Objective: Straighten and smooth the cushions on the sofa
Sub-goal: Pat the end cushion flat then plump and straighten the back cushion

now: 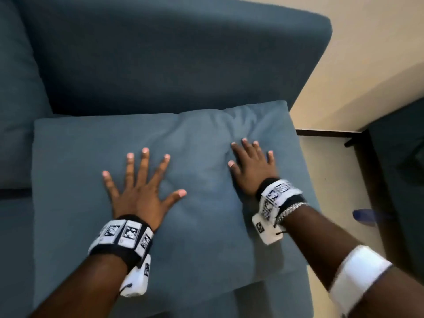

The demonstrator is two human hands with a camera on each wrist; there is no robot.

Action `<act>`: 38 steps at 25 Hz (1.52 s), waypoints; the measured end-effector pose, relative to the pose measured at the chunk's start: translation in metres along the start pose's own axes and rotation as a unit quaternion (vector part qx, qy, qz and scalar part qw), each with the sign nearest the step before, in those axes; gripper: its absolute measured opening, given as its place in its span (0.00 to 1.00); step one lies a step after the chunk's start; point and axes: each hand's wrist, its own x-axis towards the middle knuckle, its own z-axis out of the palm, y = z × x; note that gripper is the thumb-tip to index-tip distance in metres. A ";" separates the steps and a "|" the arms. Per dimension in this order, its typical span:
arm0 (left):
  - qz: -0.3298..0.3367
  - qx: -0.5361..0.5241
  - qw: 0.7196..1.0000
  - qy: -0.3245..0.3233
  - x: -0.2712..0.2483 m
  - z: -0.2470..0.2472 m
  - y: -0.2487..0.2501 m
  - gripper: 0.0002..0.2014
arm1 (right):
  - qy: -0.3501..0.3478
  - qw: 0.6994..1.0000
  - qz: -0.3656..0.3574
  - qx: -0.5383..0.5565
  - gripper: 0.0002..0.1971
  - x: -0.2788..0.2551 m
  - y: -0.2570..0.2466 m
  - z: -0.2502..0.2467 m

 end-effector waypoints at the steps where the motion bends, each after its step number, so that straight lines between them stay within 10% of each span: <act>1: -0.022 -0.010 1.000 -0.006 -0.002 0.000 -0.019 0.46 | 0.037 0.997 -0.016 0.067 0.34 0.008 -0.009 -0.022; 6: -0.008 -0.028 1.000 -0.002 -0.012 0.005 -0.025 0.47 | 0.401 0.878 -0.048 0.259 0.35 0.031 -0.055 -0.111; 7: -0.006 -0.035 0.999 -0.004 -0.013 0.006 -0.025 0.47 | 0.356 0.916 -0.040 0.182 0.36 0.041 -0.072 -0.091; 9: 0.006 -0.045 0.999 -0.009 -0.019 0.008 -0.026 0.48 | 0.040 0.999 -0.024 -0.013 0.39 0.054 -0.090 -0.023; 11: 0.010 -0.046 0.999 -0.003 -0.023 0.012 -0.032 0.49 | -0.107 0.990 -0.003 -0.093 0.38 0.073 -0.106 -0.012; 16: 0.008 -0.066 0.998 -0.004 -0.030 0.015 -0.035 0.49 | 0.278 0.938 -0.056 0.201 0.32 0.071 -0.164 -0.084; 17: 0.012 -0.060 0.998 -0.007 -0.030 0.016 -0.033 0.50 | 0.273 0.950 -0.083 0.126 0.33 0.067 -0.170 -0.065; 21: -0.059 -0.062 0.996 -0.028 -0.028 0.011 -0.053 0.56 | -0.141 0.983 -0.092 -0.076 0.36 0.084 -0.183 0.002; 27: -0.157 -0.097 0.982 -0.041 -0.031 0.009 -0.074 0.51 | 0.228 0.949 -0.130 0.174 0.34 0.053 -0.187 -0.054; 32: -0.158 -0.093 0.978 -0.096 -0.027 0.016 -0.073 0.53 | -0.106 0.986 -0.117 -0.043 0.35 0.044 -0.171 0.013; 38: -0.164 -0.096 0.972 -0.140 -0.015 0.012 -0.074 0.54 | 0.238 0.939 -0.082 0.233 0.35 0.016 -0.129 -0.057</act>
